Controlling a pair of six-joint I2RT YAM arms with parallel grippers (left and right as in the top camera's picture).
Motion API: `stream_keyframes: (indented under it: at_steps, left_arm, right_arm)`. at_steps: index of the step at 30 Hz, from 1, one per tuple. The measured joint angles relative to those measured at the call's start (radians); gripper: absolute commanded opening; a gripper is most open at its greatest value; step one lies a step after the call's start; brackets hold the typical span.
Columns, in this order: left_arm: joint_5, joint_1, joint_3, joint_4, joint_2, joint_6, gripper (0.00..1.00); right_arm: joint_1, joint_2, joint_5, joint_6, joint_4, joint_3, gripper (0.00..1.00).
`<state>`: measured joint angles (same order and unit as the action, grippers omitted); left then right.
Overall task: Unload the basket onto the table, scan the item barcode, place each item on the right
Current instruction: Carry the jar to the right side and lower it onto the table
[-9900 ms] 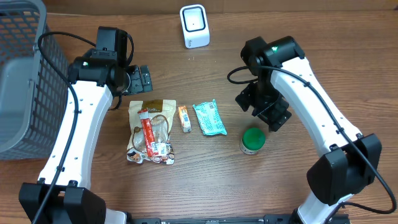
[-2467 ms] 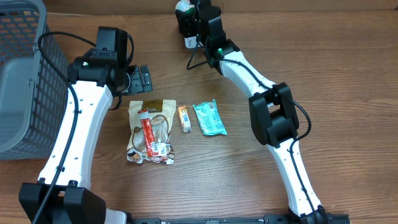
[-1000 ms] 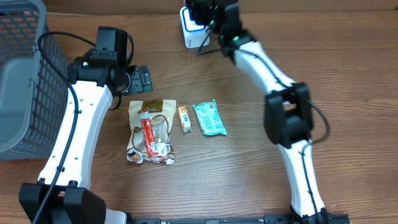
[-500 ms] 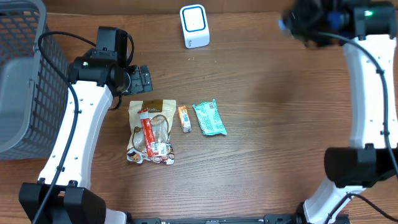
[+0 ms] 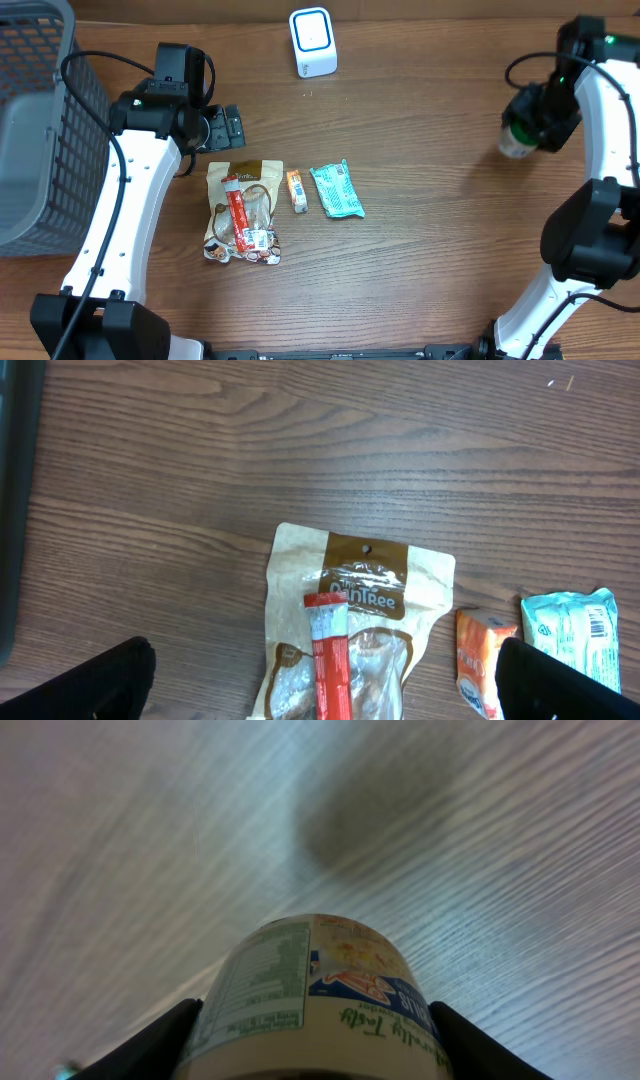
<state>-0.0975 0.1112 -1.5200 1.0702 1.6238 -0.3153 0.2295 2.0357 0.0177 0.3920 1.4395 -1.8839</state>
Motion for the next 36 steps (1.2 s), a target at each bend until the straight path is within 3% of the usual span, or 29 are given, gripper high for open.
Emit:
stream_keyframes:
  at_steps: [8, 19, 26, 27, 28, 29, 30, 36]
  left_arm:
    - [0.000, 0.000, 0.000, 0.000, 0.000, 0.000, 1.00]
    - [0.000, 0.000, 0.000, 0.000, 0.000, 0.000, 1.00]
    - [0.000, 0.000, 0.000, 0.000, 0.000, 0.000, 1.00]
    - [0.000, 0.000, 0.000, 0.000, 0.000, 0.000, 1.00]
    - [0.000, 0.000, 0.000, 0.000, 0.000, 0.000, 1.00]
    - [0.000, 0.000, 0.000, 0.000, 0.000, 0.000, 1.00]
    - [0.000, 0.000, 0.000, 0.000, 0.000, 0.000, 1.00]
    - [0.000, 0.000, 0.000, 0.000, 0.000, 0.000, 1.00]
  right_arm:
    - [0.017, 0.000, -0.034, 0.000, -0.108, 0.182, 0.15]
    - [0.019, 0.000, -0.048, 0.000, -0.127, 0.201, 0.16]
    - [0.019, 0.000, -0.048, 0.000, -0.232, 0.294, 0.16]
    - [0.019, 0.000, -0.048, 0.000, -0.244, 0.311, 0.20]
    - [0.019, 0.000, -0.048, 0.000, -0.254, 0.324, 0.37]
    - [0.019, 0.000, -0.048, 0.000, -0.266, 0.340, 0.60]
    - [0.019, 0.000, -0.048, 0.000, -0.272, 0.351, 0.68]
    - [0.019, 0.000, -0.047, 0.000, -0.264, 0.358, 0.79]
